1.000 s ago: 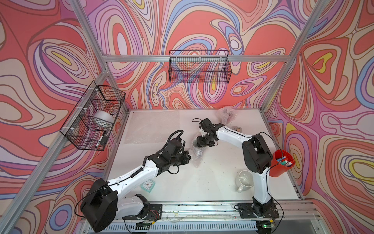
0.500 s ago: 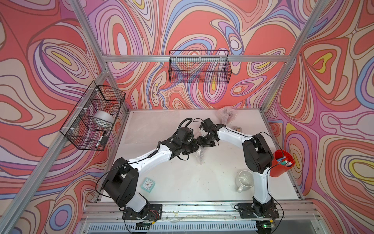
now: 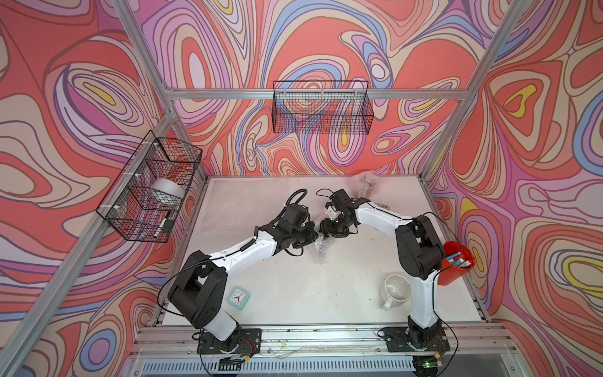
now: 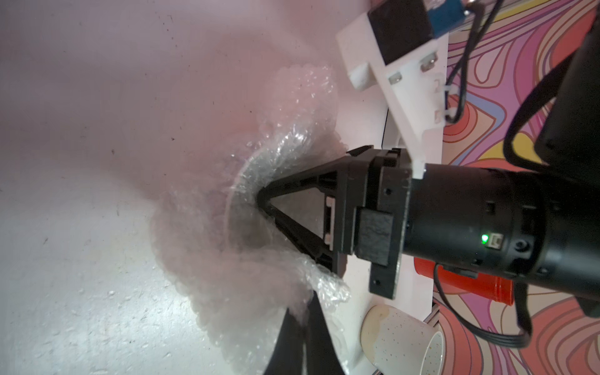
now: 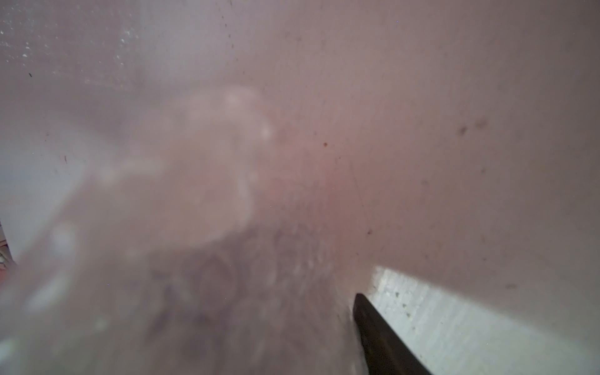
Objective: Wrap mugs in bubble wrap
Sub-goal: Wrap the mug in bubble wrap.
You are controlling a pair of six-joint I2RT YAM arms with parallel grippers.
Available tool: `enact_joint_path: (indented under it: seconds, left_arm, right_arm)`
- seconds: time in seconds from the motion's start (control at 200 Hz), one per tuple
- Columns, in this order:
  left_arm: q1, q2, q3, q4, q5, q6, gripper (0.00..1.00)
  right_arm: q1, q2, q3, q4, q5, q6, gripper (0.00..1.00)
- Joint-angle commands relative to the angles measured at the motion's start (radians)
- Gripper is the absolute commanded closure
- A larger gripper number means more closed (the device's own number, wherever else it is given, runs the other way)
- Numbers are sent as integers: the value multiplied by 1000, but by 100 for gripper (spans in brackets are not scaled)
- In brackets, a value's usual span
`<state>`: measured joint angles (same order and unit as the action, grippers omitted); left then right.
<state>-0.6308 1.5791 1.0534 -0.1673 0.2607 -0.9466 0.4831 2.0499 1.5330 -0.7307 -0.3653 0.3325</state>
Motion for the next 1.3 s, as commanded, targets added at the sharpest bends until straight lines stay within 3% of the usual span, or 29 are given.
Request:
enact_joint_path:
  seconds: [0.0,0.19,0.386,0.751,1.032,1.297]
  left_arm:
    - [13,15,43,-1,-16,-3,98]
    - [21,51,114,-49,-4,17,97]
    - [25,105,187,-104,18,22,97]
    - [26,233,322,-170,78,17,97]
    - [28,364,388,-233,89,-9,97]
    - [38,404,367,-264,66,-29,97]
  right_arm:
    - [-15,-66,-10,-49,-40,5,36]
    - [-33,-106,-7,-61,-33,3,36]
    - [-43,-121,-16,-52,-7,3,44]
    - [-42,-57,-10,12,-71,-55,56]
    - [-42,-49,-21,34,-63,-61,57]
    - [-71,-196,-151,123,24,-15,50]
